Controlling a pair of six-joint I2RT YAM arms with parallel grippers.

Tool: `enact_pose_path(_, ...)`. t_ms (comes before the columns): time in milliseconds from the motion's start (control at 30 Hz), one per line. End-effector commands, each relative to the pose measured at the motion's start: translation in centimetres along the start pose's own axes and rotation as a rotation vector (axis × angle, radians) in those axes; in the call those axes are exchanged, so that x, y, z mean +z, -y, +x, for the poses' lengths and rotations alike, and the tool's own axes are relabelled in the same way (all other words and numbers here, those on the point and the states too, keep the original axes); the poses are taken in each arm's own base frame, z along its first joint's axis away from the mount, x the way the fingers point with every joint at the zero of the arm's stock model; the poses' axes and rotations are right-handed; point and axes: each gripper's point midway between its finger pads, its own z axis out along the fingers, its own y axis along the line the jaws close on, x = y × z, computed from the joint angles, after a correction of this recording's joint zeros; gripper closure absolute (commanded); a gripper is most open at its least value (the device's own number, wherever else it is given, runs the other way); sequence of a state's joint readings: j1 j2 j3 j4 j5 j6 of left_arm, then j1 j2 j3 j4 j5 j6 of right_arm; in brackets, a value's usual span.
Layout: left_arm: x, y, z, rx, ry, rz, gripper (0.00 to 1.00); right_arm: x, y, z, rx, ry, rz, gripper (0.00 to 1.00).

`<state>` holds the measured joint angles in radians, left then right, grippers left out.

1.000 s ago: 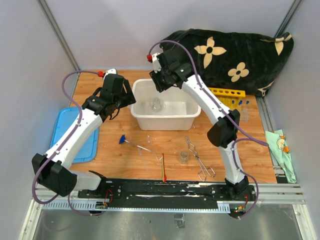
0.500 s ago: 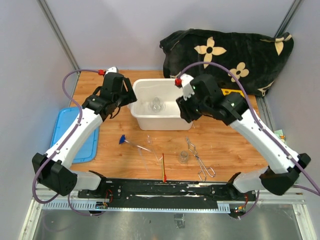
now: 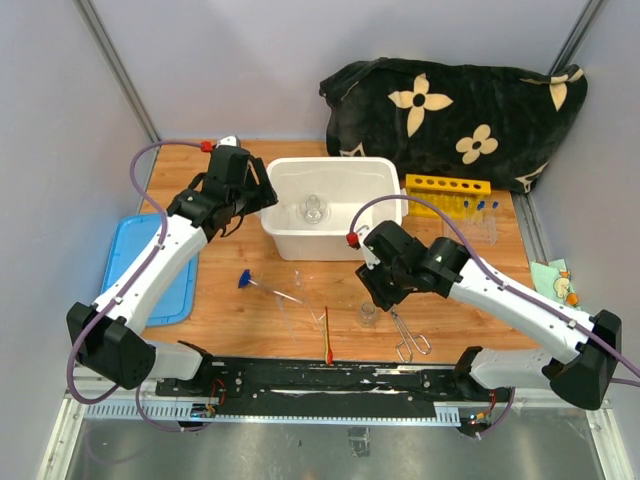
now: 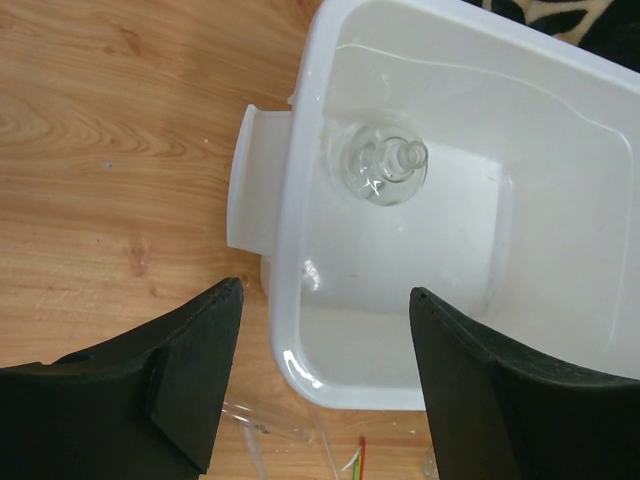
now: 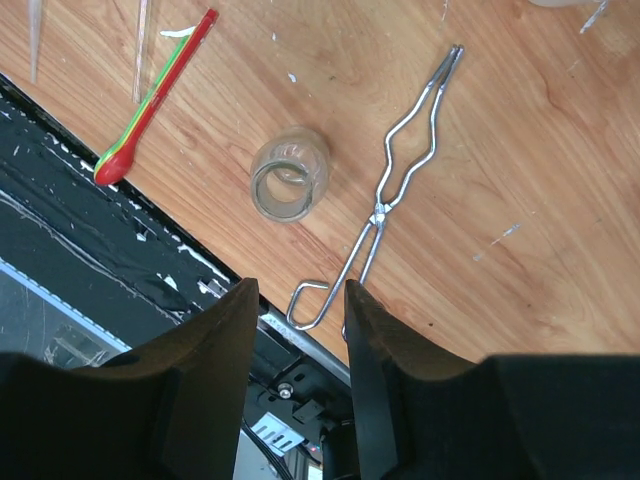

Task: Organize the chemistry lab equipment
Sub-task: Pick up the collection bottle at the center of the board.

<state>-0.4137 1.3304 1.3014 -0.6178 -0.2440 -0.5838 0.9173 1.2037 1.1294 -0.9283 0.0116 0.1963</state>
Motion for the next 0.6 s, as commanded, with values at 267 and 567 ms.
enact_pose_path(267,-1.1,0.1,-0.6,-0.018,0.025,0.010,0.28,3.4,-1.7,0.4,0.002,-0.020,-0.057,0.56)
enact_pose_path(567,-1.7,-0.6,-0.5,-0.033,0.038,-0.007,0.28,5.0,-0.4,0.6,-0.017,-0.054,0.014,0.62)
